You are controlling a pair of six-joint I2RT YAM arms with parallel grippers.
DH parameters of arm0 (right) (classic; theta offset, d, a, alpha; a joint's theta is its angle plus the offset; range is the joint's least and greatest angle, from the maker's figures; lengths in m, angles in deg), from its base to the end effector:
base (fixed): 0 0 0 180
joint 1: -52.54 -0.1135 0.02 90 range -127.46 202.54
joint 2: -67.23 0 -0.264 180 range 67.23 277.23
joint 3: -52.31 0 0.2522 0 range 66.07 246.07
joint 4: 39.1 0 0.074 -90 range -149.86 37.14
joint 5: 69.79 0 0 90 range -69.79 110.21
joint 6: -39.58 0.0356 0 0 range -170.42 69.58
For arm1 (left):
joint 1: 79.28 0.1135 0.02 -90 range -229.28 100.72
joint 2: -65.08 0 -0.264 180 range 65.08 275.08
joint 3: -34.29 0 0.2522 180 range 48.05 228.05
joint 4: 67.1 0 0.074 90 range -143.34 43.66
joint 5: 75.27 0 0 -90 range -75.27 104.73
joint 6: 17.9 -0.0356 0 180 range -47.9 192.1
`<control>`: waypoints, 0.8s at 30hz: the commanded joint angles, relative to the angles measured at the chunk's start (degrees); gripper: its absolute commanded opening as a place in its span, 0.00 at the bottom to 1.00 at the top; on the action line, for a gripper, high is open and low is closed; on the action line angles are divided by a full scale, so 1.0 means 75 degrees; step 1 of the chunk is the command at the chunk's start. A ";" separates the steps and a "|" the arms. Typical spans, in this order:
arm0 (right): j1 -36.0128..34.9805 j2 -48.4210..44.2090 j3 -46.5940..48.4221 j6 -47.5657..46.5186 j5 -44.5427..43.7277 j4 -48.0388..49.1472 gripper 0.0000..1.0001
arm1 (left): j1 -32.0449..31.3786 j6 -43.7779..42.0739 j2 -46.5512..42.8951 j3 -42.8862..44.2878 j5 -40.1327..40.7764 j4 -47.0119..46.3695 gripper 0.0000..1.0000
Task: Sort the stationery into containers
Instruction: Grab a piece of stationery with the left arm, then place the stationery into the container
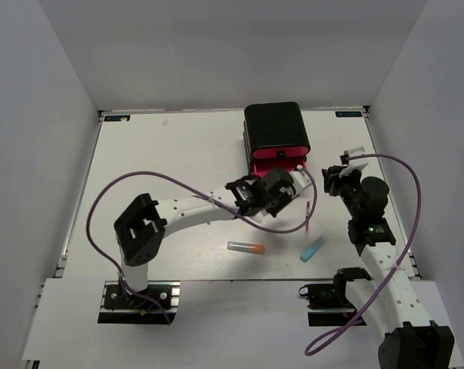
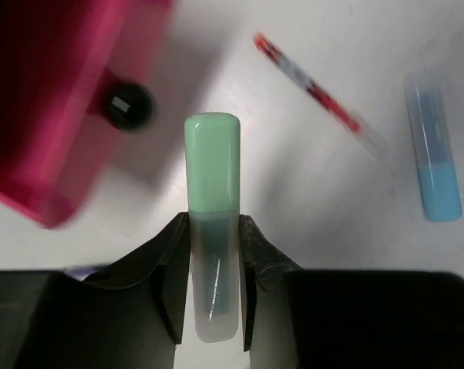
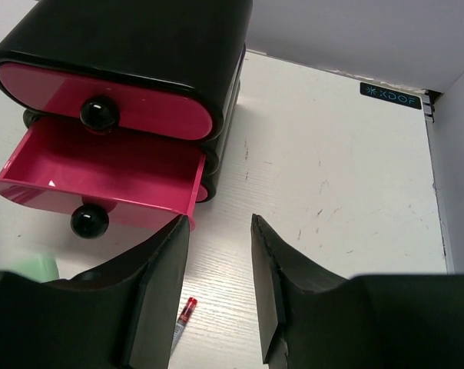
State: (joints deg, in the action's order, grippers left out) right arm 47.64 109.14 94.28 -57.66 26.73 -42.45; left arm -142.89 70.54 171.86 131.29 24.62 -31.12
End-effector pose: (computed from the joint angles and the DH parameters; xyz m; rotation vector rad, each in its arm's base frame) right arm 0.1839 0.0198 0.2838 -0.2589 1.6075 0.0612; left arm 0.1925 -0.3743 0.2453 1.2093 2.0472 -0.3216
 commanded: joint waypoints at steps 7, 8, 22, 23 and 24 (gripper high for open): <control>0.0057 -0.0127 -0.0011 0.0040 0.0161 0.0135 0.44 | 0.0852 -0.2556 -0.0456 0.1124 -0.0989 -0.0687 0.00; 0.0057 -0.0139 -0.0011 0.0040 0.0173 0.0146 0.44 | 0.0853 -0.2720 -0.0387 0.1124 -0.0991 -0.0828 0.00; 0.0080 -0.0115 -0.0023 0.0052 0.0232 0.0135 0.44 | 0.1169 -0.4116 0.0340 0.0773 -0.0769 -0.2528 0.00; 0.0057 -0.0115 -0.0034 0.0040 0.0243 0.0135 0.44 | 0.1239 -0.4116 0.0422 0.0772 -0.0675 -0.2598 0.00; 0.0080 -0.0115 -0.0034 0.0040 0.0243 0.0135 0.44 | 0.1240 -0.4116 0.0423 0.0772 -0.0674 -0.2692 0.00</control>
State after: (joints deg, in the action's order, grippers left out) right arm 47.99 108.88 94.28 -57.64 27.96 -42.51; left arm -134.22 41.32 175.05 137.74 18.63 -47.40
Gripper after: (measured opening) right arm 0.438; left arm 0.371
